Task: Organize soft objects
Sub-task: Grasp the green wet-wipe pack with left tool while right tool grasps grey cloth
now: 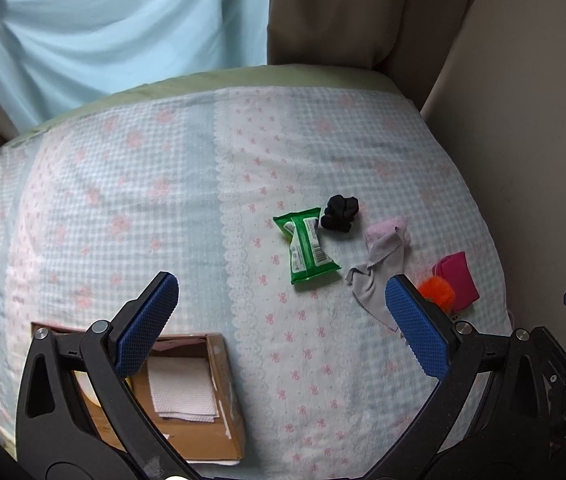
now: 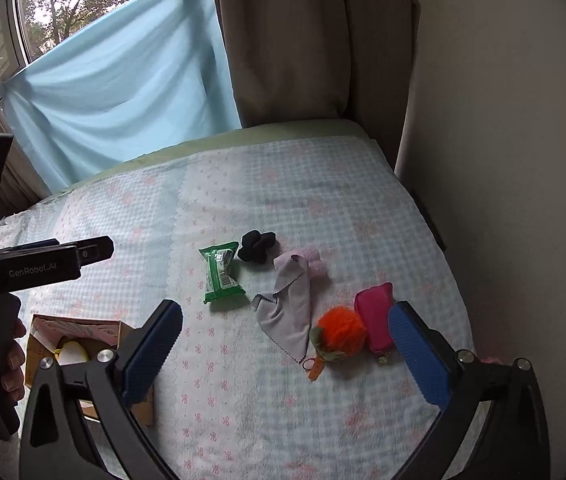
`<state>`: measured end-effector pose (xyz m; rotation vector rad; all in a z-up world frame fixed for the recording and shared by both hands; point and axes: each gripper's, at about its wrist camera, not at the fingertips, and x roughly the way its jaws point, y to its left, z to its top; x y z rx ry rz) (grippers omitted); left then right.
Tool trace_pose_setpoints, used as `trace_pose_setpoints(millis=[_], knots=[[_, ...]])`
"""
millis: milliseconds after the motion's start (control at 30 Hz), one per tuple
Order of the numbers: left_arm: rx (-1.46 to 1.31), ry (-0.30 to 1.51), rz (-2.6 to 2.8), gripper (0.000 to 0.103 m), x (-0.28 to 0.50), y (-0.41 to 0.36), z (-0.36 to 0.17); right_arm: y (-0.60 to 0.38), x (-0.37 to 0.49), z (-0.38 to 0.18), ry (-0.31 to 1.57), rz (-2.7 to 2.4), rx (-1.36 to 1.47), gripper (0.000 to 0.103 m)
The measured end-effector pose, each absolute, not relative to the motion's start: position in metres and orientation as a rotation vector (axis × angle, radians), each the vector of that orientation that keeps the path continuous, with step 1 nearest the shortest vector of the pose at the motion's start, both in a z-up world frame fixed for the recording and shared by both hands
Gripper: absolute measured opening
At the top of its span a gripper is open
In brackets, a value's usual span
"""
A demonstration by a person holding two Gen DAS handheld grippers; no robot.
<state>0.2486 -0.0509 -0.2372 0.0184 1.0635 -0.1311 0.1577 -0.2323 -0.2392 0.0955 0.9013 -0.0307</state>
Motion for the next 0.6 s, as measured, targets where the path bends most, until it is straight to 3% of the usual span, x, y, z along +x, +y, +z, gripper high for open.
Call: trace_pose_setpoints(millis=[600], knots=[[0.033,1.22,-0.193,0.099,0.378,-0.104,-0.445,-0.203,0.251,-0.454,0.964,-0.022,-0.102,0.103]])
